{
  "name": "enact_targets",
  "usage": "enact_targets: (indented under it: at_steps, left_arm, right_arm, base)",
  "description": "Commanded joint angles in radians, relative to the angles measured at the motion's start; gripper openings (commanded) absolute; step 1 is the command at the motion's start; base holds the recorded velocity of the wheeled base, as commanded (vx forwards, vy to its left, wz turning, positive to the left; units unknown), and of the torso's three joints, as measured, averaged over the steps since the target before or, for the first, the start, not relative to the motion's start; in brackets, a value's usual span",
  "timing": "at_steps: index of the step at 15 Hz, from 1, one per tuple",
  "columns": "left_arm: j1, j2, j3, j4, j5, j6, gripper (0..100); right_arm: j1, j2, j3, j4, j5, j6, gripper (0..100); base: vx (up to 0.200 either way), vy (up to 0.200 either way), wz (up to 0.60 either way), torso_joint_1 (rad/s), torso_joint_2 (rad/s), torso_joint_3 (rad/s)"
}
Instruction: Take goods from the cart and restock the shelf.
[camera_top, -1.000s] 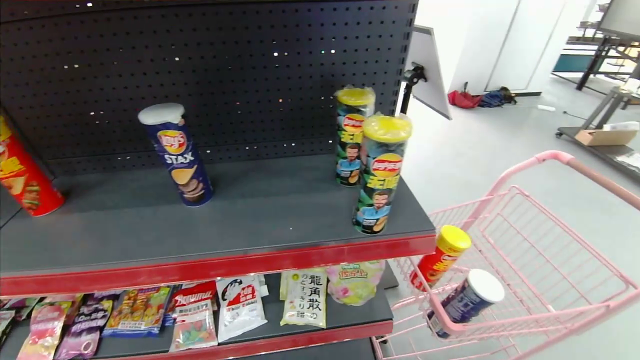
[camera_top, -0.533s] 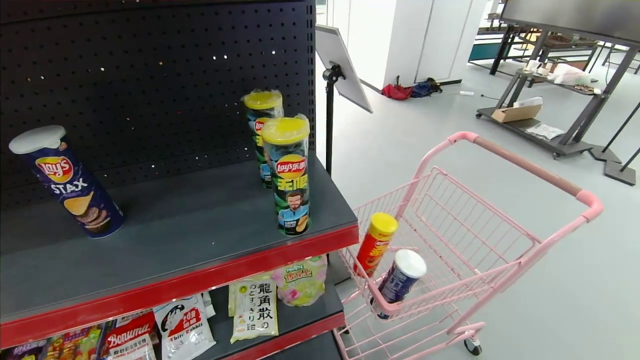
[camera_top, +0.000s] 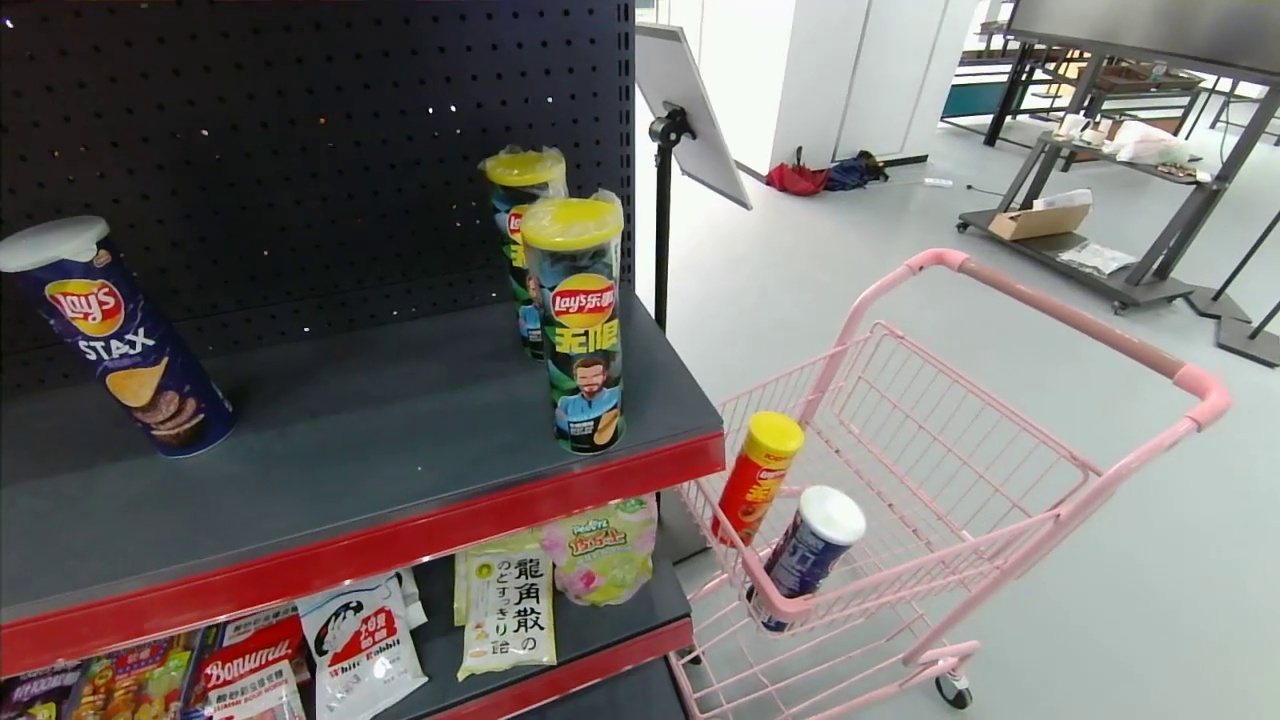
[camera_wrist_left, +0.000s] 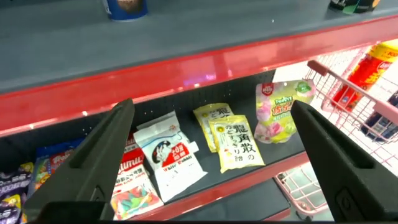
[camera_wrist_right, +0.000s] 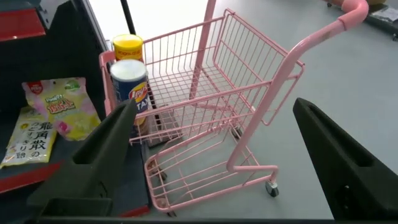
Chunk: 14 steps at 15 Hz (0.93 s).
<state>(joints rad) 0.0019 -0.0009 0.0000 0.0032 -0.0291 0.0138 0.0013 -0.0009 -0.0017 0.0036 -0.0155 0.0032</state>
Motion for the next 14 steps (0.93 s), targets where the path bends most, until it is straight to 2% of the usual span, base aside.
enact_targets:
  at_steps: [1, 6, 14]
  left_arm:
    - [0.0, 0.001, 0.0, 0.0, 0.0, 0.0, 100]
    - [0.001, 0.001, 0.0, 0.0, 0.0, 0.0, 100]
    - [0.001, 0.001, 0.0, 0.0, 0.0, 0.0, 100]
  right_arm:
    - [-0.001, 0.001, 0.0, -0.001, 0.0, 0.0, 100]
    - [-0.001, 0.001, 0.0, -0.001, 0.0, 0.0, 100]
    - [-0.001, 0.001, 0.0, -0.001, 0.0, 0.0, 100]
  base:
    - [0.0, 0.0, 0.0, -0.154, 0.38, 0.232]
    - [0.0, 0.0, 0.0, -0.154, 0.42, 0.263]
    - [0.0, 0.0, 0.0, -0.173, 0.54, 0.361]
